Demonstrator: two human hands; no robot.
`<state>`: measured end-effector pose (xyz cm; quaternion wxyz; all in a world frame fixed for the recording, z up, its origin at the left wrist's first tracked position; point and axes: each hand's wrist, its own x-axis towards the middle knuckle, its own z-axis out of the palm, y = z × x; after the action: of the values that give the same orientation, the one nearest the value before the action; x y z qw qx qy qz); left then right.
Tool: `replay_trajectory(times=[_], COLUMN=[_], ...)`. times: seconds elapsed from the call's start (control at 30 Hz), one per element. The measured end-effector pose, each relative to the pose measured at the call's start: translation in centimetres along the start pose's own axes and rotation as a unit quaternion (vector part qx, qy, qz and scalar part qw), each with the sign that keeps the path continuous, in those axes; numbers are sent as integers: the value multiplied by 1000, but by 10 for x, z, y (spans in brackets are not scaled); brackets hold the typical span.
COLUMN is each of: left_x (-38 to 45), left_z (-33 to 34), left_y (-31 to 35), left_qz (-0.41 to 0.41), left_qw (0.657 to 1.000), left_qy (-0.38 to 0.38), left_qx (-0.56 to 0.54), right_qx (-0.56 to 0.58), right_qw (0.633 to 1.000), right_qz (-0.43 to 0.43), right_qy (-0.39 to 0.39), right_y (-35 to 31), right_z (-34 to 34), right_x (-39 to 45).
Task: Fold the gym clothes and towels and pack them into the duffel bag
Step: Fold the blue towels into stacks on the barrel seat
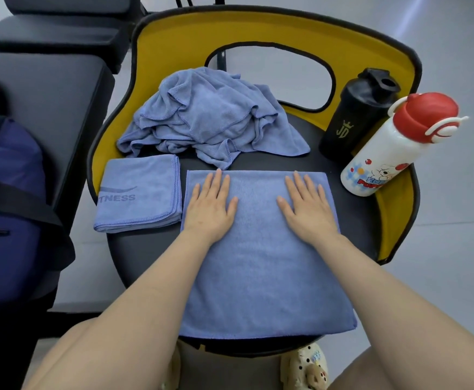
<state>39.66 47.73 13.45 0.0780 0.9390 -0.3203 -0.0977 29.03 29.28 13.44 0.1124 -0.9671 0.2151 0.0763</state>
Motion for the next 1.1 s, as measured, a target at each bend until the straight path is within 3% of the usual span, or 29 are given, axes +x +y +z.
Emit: replay_trajectory(times=[0.23,0.4,0.9,1.1], left_x=[20,34,41,29], left_z=[-22,-34,-67,-85], left_y=[-10,-23,-34,-28], left_qz=[-35,-68,-74,-44], left_qw=[996,994,980,980], left_qy=[70,79,94,114], left_qx=[-37,-19,-157,-156], right_qx=[61,44,93,97], right_qw=[995,995,970,973], right_qz=[35,74,41,14], right_qy=[73,50,220,210], right_y=[-3,-2,5,10], right_z=[-15,-28,-60,-73], right_x=[17,30,34,20])
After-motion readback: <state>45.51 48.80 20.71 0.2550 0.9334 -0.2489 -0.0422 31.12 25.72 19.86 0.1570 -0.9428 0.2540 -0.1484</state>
